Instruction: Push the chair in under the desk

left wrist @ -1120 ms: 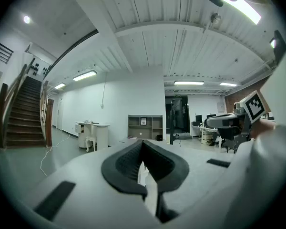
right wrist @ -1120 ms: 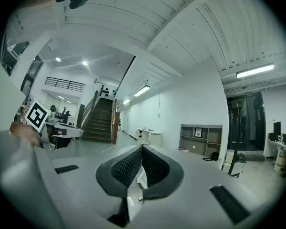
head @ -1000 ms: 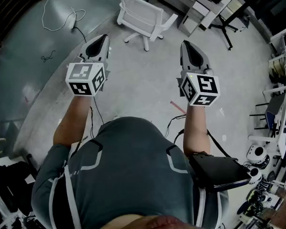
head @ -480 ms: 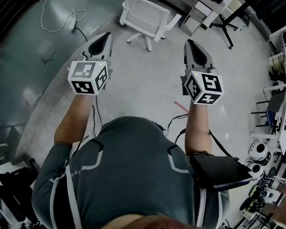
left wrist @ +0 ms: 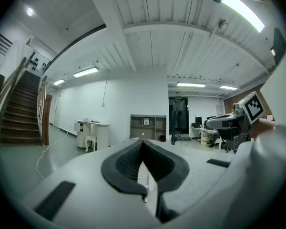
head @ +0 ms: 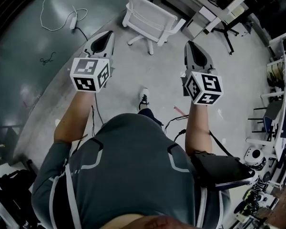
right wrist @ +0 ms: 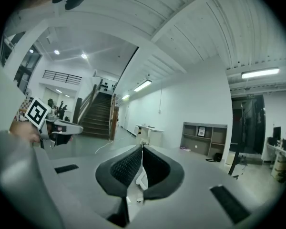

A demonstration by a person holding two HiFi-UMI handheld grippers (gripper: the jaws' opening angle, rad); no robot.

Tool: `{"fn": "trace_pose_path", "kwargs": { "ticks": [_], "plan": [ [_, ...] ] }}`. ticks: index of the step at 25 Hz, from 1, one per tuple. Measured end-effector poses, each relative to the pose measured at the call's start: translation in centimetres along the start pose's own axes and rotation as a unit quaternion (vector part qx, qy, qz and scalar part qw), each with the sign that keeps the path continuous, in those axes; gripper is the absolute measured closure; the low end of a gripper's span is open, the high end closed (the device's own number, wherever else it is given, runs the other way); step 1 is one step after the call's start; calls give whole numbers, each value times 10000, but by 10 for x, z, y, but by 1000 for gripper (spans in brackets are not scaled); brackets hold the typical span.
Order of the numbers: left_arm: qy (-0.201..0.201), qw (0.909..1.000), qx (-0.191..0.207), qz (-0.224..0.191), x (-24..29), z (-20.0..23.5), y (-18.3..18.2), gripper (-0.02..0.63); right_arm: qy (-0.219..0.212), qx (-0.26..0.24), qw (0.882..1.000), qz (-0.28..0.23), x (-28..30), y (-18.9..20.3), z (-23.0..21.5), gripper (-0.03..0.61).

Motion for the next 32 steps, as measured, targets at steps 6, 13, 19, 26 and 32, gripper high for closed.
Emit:
{"fn": "trace_pose_path", "kwargs": {
  "ticks": [6,13,19,26,32],
  "plan": [
    [-208,9997,69,93,56,25,3,604,-168,-187,9997,52,65,10,-37,548],
    [-362,9985,128,383,150,36,12,604,-511,-58,9986,141,153,24,-98,548],
    [-280,9967,443,620,237,32,7,604,-718,77,9970,266,216,42,-155,548],
    [-216,9951,590,767,325,23,10,604,-882,47,9953,392,263,62,-203,546],
    [-142,9887,1003,1103,381,14,27,603,-1258,-138,9892,740,291,88,-226,499]
  ]
}}
Point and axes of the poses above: the fingertips, and each gripper's own axes: x forward along the fingers, z to its left, y out of its underside, the point moved 3 cm from there along -x, backward along the fingers, and after that the axes turned 6 degrees about -y, right-handed, at the moved point
